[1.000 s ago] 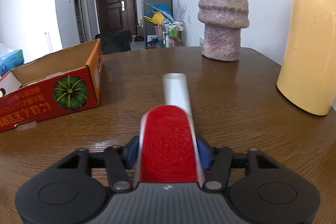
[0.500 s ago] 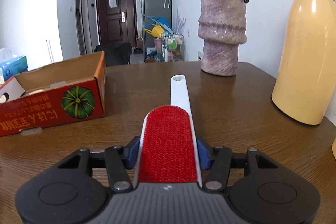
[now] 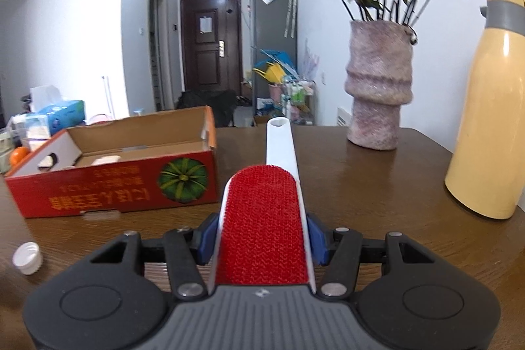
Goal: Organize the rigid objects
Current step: 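Carry the cotton-bud box and lint brush with both tools into the cardboard box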
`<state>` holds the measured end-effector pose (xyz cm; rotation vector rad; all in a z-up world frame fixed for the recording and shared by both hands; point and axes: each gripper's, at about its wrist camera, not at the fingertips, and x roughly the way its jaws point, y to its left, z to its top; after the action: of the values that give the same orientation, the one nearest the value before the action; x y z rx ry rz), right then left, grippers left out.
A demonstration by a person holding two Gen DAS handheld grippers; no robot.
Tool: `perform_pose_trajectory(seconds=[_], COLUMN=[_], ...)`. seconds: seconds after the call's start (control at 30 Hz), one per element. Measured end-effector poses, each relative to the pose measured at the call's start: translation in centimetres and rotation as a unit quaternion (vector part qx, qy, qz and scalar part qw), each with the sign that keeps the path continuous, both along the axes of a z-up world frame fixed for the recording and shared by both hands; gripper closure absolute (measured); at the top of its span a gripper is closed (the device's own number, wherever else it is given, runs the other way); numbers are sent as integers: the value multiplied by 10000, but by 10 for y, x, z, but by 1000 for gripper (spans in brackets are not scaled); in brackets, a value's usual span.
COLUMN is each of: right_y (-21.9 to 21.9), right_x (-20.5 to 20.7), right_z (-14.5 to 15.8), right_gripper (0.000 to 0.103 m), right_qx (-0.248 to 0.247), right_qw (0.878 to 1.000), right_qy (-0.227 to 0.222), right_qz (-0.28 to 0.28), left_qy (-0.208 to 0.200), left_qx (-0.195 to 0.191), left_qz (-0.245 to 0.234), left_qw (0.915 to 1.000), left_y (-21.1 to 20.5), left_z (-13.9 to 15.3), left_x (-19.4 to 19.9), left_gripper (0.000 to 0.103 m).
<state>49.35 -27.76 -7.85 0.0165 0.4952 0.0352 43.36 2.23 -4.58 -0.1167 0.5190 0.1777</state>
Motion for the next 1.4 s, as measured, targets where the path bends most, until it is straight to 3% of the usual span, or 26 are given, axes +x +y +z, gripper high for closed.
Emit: perform_pose_trajectory(seconds=[0.53,1.4], right_y=[46,82], right_x=[-24,-25], right_z=[14,25], right_gripper=[48,48], right_qx=[161,182], right_qw=[9978,9948], right_qy=[-277,-461], right_qz=[582,892], left_qy=[3,-156], left_qx=[73,-7], left_qz=[-149,-103], left_qw=[9999,9998], left_y=[-29,-23], left_z=[-1,21], left_x=[2,15], left_gripper=[37,37])
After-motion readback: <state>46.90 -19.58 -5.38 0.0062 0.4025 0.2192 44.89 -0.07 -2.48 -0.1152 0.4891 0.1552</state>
